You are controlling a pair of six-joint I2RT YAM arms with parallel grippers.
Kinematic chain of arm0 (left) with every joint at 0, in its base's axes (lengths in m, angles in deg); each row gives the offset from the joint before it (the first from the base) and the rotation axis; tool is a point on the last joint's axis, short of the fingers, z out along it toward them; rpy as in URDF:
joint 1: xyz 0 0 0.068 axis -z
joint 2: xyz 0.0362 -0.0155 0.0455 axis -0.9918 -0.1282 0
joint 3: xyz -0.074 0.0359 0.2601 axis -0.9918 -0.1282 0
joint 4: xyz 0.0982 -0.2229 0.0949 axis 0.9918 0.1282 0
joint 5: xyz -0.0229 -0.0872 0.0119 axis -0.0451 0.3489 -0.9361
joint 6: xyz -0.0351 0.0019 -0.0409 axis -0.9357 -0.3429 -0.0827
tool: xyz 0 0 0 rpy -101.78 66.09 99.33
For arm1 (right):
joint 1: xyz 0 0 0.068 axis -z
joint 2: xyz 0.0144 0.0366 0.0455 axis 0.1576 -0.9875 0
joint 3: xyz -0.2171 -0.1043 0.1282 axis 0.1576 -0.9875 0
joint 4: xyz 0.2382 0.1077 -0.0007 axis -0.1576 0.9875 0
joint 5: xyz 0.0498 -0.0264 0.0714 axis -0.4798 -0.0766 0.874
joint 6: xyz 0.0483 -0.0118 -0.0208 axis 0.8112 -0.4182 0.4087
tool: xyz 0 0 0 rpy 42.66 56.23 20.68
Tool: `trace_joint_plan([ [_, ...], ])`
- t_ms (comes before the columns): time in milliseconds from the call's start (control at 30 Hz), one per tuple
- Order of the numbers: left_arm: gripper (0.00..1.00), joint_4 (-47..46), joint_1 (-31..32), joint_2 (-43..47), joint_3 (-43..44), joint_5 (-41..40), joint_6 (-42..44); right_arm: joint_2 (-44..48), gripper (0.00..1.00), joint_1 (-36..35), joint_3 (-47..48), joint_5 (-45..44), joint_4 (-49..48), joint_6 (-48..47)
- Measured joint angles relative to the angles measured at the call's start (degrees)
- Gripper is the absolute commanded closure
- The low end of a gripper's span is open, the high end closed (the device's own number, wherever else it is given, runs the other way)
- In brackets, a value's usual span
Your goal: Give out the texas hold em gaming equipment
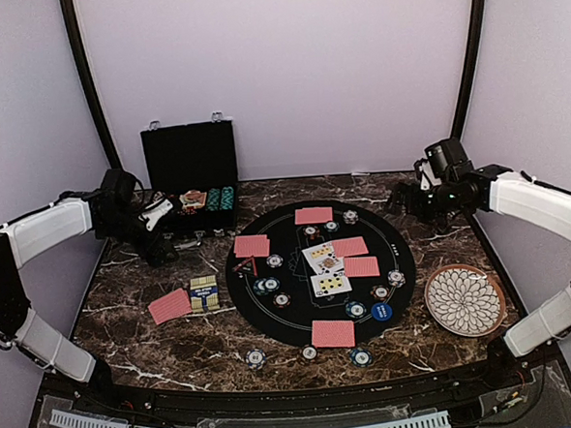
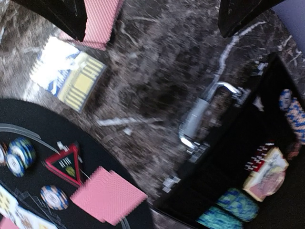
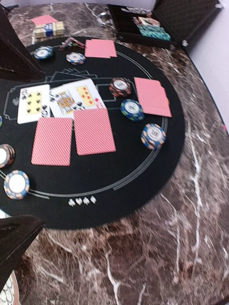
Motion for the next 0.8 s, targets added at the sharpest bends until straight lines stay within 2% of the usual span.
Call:
trace_joint_plan([
  [167,0.01,-19.8,-3.5,4.0,-9.1,-0.5,-8.0,3.3,0.01,3.0,-4.9,-12.8,-5.0,-0.7],
  [333,0.01,-39.0,-5.2,4.2,-21.3,-2.2,-14.6,8.4,0.02,4.4,-19.3,-27.7,-19.3,-5.2],
  [467,0.01,-53.7,-6.6,4.1,-29.9,-3.2,-18.3,8.9,0.01,5.2,-26.9,-35.5,-27.5,-7.8],
  [633,0.01,-70.1,-7.7,1.9,-37.0,-5.0,-21.5,9.2,0.01,7.7,-32.9,-41.3,-39.3,-10.4],
  [800,0.01,-78.7,-8.0,0.0,-38.5,-6.9,-23.9,10.8,0.02,10.3,-38.5,-42.8,-51.5,-14.3],
])
